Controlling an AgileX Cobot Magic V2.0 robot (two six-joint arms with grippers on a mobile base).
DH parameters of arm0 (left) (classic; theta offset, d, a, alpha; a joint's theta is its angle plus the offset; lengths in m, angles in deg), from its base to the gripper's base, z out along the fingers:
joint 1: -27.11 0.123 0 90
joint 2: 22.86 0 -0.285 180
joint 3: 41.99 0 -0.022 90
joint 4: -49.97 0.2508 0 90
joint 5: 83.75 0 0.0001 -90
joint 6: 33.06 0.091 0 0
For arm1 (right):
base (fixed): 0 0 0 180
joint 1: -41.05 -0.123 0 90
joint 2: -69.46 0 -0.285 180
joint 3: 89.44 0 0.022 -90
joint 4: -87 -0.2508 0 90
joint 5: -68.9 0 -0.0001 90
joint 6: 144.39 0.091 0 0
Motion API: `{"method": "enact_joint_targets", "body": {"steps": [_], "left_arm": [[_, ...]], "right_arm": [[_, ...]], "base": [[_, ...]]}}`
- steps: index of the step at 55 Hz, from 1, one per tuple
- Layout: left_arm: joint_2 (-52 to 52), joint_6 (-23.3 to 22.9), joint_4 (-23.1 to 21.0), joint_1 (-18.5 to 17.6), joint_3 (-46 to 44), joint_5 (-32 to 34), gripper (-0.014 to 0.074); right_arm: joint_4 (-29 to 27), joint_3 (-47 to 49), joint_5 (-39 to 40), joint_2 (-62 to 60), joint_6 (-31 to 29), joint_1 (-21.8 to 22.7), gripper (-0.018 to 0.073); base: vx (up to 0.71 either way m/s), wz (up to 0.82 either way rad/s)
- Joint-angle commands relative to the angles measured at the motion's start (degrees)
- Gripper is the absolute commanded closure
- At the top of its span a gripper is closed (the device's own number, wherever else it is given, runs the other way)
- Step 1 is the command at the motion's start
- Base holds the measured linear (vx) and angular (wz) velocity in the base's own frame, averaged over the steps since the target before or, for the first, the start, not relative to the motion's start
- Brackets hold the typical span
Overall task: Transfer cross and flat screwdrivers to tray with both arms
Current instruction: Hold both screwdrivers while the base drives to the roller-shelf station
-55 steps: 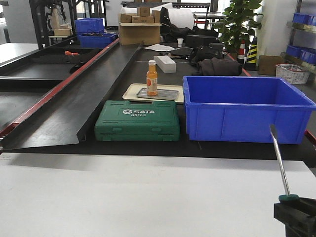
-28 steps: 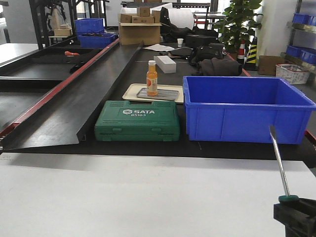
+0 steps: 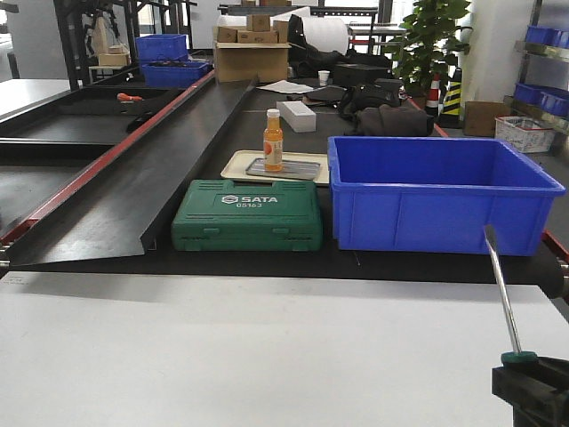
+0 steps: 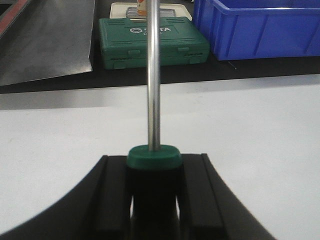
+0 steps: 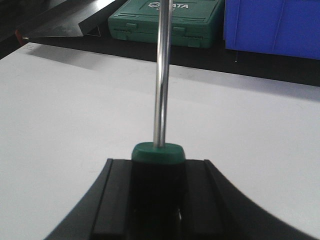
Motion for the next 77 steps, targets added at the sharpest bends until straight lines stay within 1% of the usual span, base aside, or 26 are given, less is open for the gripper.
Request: {"method": "enact_joint_targets", "body": {"steps": [1,20,42,58,77], "left_arm": [[0.22,0.03,-0.98,-0.23,-1.96,5.49,0.0596],[0.22,0.03,-0.98,-0.23,-1.96,5.49,0.0596],[0.22,0.03,-0.98,-0.23,-1.96,5.49,0.0596],[0.22,0.03,-0.98,-0.23,-1.96,5.49,0.0596],[0.22,0.03,-0.98,-0.23,-1.96,5.43,0.0596]], "right_arm": [[-1.03,1.72,4.15,-0.49,-0.59,0.06,0.0567],[-1.03,1.72,4.15,-0.49,-0.59,0.06,0.0567],[-1.03,1.72,4.15,-0.49,-0.59,0.06,0.0567],[-1.03,1.72,4.15,-0.49,-0.59,0.06,0.0567],[-1.08,1.72,4.16,-0.49,-0.59,0.06,0.0567]], "base": [[-0.1,-0.08],[-0.15,-0.22],[-0.16,-0.4],[-0.11,-0.62],[-0.06,-0.83]]}}
